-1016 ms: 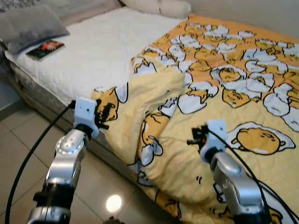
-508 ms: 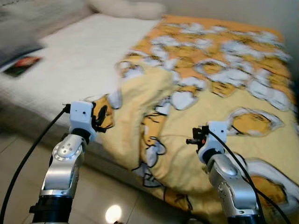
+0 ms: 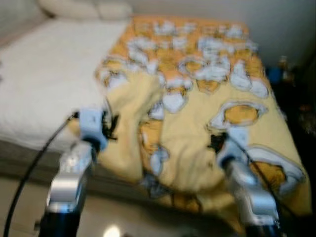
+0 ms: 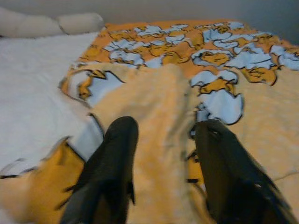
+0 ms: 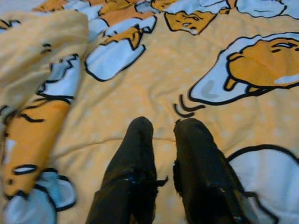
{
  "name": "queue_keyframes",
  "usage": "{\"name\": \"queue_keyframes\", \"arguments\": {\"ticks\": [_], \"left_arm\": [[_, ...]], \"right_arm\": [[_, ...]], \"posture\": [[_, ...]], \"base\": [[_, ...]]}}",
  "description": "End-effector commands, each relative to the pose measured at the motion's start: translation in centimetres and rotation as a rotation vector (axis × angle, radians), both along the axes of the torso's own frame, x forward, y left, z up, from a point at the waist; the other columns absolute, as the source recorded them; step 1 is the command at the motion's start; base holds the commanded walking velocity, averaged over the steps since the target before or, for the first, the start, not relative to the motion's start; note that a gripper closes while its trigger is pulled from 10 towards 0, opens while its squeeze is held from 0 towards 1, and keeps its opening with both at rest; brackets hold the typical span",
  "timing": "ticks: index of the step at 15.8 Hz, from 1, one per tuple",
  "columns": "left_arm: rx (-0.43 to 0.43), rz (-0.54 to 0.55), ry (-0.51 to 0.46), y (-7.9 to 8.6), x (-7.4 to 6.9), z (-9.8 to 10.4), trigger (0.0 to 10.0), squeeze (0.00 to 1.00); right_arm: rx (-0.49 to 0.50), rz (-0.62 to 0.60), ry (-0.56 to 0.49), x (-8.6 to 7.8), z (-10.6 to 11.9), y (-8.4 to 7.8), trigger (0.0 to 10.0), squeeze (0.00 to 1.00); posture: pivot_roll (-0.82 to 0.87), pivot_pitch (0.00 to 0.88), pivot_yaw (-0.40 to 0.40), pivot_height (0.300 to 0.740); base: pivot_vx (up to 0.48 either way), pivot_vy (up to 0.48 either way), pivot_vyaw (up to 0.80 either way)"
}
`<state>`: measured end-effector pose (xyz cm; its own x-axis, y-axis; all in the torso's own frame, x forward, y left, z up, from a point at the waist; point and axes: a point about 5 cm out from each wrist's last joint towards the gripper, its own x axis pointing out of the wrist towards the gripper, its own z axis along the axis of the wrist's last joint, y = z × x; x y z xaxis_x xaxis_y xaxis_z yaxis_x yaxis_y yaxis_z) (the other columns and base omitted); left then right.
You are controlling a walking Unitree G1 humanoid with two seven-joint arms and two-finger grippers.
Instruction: Clean up the room
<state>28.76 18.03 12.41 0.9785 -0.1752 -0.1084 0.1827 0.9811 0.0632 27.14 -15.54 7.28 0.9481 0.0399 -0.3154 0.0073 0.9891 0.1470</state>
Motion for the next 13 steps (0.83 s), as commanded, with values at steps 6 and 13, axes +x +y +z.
{"name": "queue_keyframes", "arguments": {"ticks": [6,13], "left_arm": [[0.038,0.038,0.005,1.12,-0.01,0.32,10.0,1.0],[0.056,0.046,0.003,1.56,-0.11,0.51,10.0,1.0]], "right_arm": [[0.008,0.021,-0.016,0.5,0.28,0.82,10.0,1.0],[0.009,0.03,-0.024,0.93,0.4,1.19,10.0,1.0]], "posture": [[-0.01,0.0,0.043,0.74],[0.0,0.0,0.04,0.74]], "base": [[0.0,0.407,-0.45],[0.0,0.406,-0.46]]}}
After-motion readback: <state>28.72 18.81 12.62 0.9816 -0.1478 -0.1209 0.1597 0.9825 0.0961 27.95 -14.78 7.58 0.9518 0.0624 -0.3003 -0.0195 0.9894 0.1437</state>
